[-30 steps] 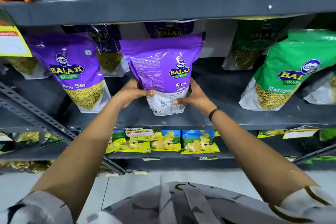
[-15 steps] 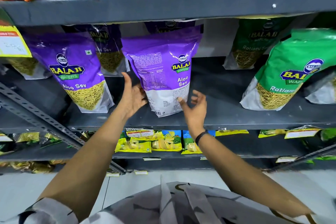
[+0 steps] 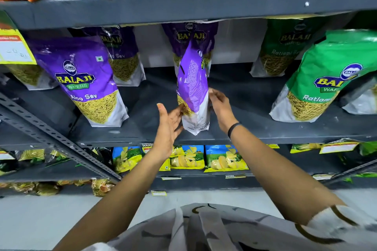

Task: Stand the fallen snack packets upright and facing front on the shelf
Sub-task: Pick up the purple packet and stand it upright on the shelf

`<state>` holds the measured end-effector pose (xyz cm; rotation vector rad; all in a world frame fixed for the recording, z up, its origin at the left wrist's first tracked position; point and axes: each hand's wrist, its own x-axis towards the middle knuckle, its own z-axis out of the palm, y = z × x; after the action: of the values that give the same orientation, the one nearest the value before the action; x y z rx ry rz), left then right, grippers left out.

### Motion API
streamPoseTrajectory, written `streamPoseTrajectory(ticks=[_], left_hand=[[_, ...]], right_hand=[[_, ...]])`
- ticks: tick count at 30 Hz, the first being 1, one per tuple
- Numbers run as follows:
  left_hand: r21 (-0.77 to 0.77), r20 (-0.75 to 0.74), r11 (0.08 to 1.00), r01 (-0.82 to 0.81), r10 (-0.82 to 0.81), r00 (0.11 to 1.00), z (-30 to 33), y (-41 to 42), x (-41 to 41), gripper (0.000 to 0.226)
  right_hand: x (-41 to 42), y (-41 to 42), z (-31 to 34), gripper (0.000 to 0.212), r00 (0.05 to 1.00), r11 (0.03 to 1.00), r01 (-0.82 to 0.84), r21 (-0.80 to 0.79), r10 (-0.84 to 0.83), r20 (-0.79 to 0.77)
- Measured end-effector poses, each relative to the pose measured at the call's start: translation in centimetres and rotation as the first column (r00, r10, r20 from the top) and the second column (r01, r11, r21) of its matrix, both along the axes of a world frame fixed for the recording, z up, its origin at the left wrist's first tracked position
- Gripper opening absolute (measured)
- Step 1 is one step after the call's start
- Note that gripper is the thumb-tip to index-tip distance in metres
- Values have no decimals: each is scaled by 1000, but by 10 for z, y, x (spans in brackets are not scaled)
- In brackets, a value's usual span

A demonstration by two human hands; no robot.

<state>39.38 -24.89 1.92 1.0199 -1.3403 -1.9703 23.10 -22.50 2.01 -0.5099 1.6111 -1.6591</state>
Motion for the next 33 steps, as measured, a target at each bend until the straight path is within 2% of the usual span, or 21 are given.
streamPoseTrajectory(ticks=[2,5,6,8,10,12,14,17,25,28,31,33], left_hand=[[-53,64,996,-78,82,995,1,-11,3,80],[-95,156,974,-208,221,963,6,-46,-2,71],[-87,174,970,-229,241,955,9,-61,-7,72],[-39,181,980,-195,199,963,17,-85,-20,80],[5,158,998,-66,65,985,24,-97,-35,86],[29,108,996,86,-88,990,26,-96,-49,87],[61,60,990,129,-133,989,25,-87,-55,80],[100,-6,993,56,-56,998,13,-71,-55,70],[-27,56,971,-238,240,969,-8,-9,-36,52],[-140,134,957,-252,271,953,-12,-9,-27,43],[-308,178,921,-240,304,936,-19,-25,-12,33],[-410,250,906,-110,227,941,-21,-43,-2,51]], right_hand=[[2,4,-1,33,999,999,49,0,-49,8],[21,13,-4,30,947,947,322,15,-321,-24],[30,17,-5,29,919,919,394,24,-393,-11],[54,26,-9,27,900,902,430,35,-432,54],[79,34,-12,27,923,930,368,25,-368,115],[95,40,-10,36,957,966,258,23,-259,132],[99,42,-6,48,975,985,167,29,-170,143],[85,41,-2,51,987,993,111,35,-114,110],[7,11,3,54,994,1000,16,9,-17,107],[-5,5,2,56,997,1000,-30,4,30,66],[-7,15,-8,52,999,1000,18,-6,-17,27],[-6,28,-21,51,999,999,36,8,-36,-37]])
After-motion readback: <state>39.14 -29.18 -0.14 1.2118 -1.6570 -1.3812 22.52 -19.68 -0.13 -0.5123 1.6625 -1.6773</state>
